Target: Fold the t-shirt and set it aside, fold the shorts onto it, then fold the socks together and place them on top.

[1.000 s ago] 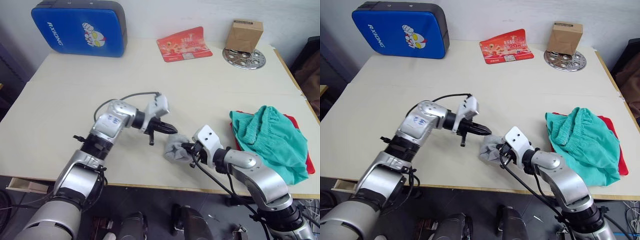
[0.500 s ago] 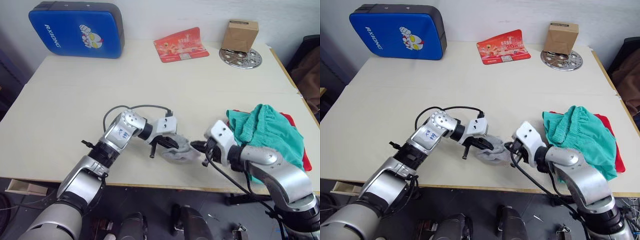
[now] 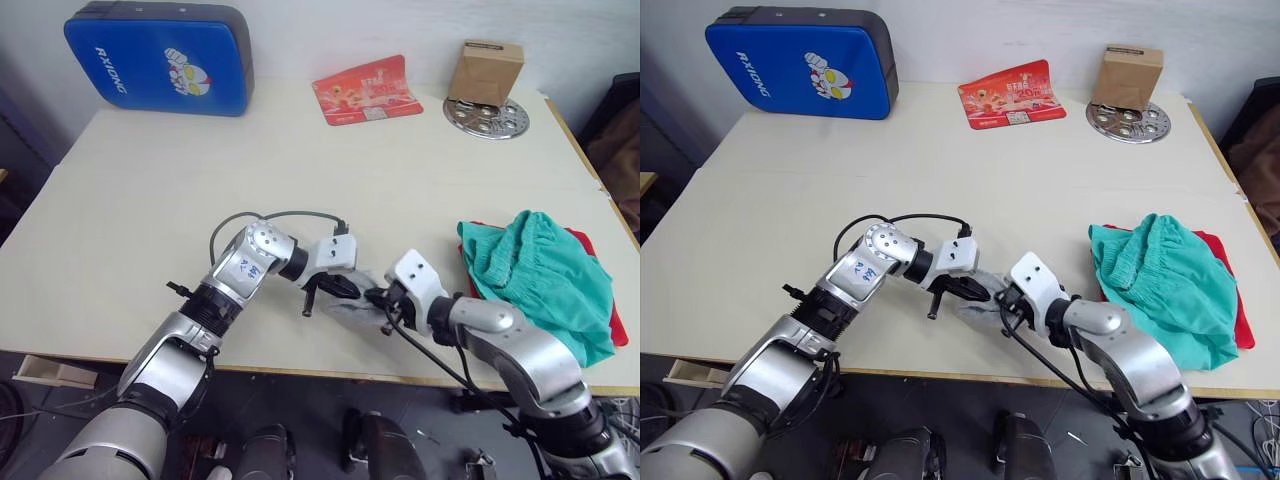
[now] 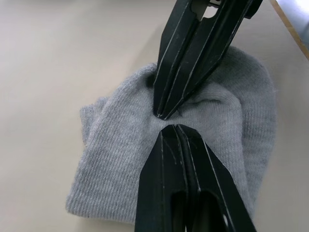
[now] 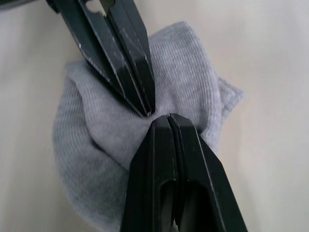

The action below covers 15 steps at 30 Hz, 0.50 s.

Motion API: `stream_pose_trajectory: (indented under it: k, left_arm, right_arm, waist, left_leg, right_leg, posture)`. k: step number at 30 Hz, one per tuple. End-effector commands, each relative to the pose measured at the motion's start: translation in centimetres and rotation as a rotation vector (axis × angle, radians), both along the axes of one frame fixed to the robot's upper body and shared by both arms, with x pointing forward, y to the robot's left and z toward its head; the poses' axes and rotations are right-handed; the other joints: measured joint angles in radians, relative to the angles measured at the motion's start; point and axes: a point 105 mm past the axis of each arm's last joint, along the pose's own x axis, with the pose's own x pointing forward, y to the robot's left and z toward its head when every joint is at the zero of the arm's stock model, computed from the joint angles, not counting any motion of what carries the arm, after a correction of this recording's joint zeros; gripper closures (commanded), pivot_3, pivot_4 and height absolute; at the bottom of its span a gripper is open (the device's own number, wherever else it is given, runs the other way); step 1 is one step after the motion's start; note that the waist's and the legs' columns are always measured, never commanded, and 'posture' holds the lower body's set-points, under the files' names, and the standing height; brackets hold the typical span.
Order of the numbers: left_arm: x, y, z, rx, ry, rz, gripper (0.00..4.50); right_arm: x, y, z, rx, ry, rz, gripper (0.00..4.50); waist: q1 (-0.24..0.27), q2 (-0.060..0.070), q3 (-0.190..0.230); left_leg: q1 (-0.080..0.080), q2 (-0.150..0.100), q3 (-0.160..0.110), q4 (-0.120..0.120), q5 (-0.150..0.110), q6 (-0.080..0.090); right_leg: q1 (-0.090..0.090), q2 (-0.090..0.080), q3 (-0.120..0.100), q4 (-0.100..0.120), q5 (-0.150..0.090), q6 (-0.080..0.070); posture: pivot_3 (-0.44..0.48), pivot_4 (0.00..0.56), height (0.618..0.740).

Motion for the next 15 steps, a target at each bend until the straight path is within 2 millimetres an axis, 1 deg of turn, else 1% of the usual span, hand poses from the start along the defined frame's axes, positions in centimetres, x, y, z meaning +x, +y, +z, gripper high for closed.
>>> stream_pose_trajectory:
  k: [1,5,8,11,13,15]
  left_arm:
    - [0.3,0.7,-0.5,0.007,-0.003,0.026,4.48]
    - [0.3,0.7,-0.9,0.009,-0.007,0.029,4.48]
    - [0.2,0.7,-1.1,0.009,-0.01,0.026,4.48]
    - [0.1,0.6,-1.5,0.011,-0.014,0.018,4.5]
    - [-0.1,0.6,-1.6,0.011,-0.016,0.013,4.5]
    - [-0.1,0.5,-1.6,0.011,-0.017,0.008,4.5]
  right_arm:
    - [-2.1,-0.7,0.4,0.048,0.044,0.028,4.5]
    - [-3.5,-1.5,1.3,0.134,0.089,0.004,4.5]
    - [-5.1,-2.3,1.4,0.262,0.23,-0.026,4.5]
    - [-5.8,-3.1,0.7,0.376,0.38,-0.11,3.94]
    - [-6.6,-3.3,0.2,0.431,0.469,-0.129,3.26]
    - [-6.8,-3.5,-0.2,0.5,0.539,-0.163,2.54]
  waist:
    - [-0.001,0.0,0.0]
    - [-0.004,0.0,0.0]
    - [-0.002,0.0,0.0]
    - [-0.002,0.0,0.0]
    - [-0.002,0.0,0.0]
    - [-0.002,0.0,-0.001]
  left_leg:
    - [0.0,0.0,0.0,0.0,0.0,0.0]
    - [0.001,0.0,0.001,0.0,0.0,0.0]
    - [0.001,0.001,0.0,0.0,0.0,0.0]
    - [0.001,0.001,0.0,0.0,0.0,0.0]
    - [0.001,0.001,0.0,0.0,0.0,0.0]
    - [0.002,0.001,0.0,0.0,0.0,0.0]
  right_leg:
    - [0.0,0.0,0.0,0.0,0.0,0.0]
    - [0.0,0.0,0.001,0.0,0.0,0.0]
    - [0.0,0.0,0.001,0.001,0.0,0.0]
    - [0.001,0.0,0.001,0.001,0.0,0.0]
    - [0.001,-0.001,0.001,0.002,0.0,0.0]
    - [0.001,-0.001,0.001,0.002,0.0,0.0]
  posture:
    - [0.0,0.15,0.74]
    - [0.0,0.15,0.74]
    - [0.0,0.15,0.74]
    - [0.0,0.15,0.74]
    - [0.0,0.15,0.74]
    - [0.0,0.15,0.74]
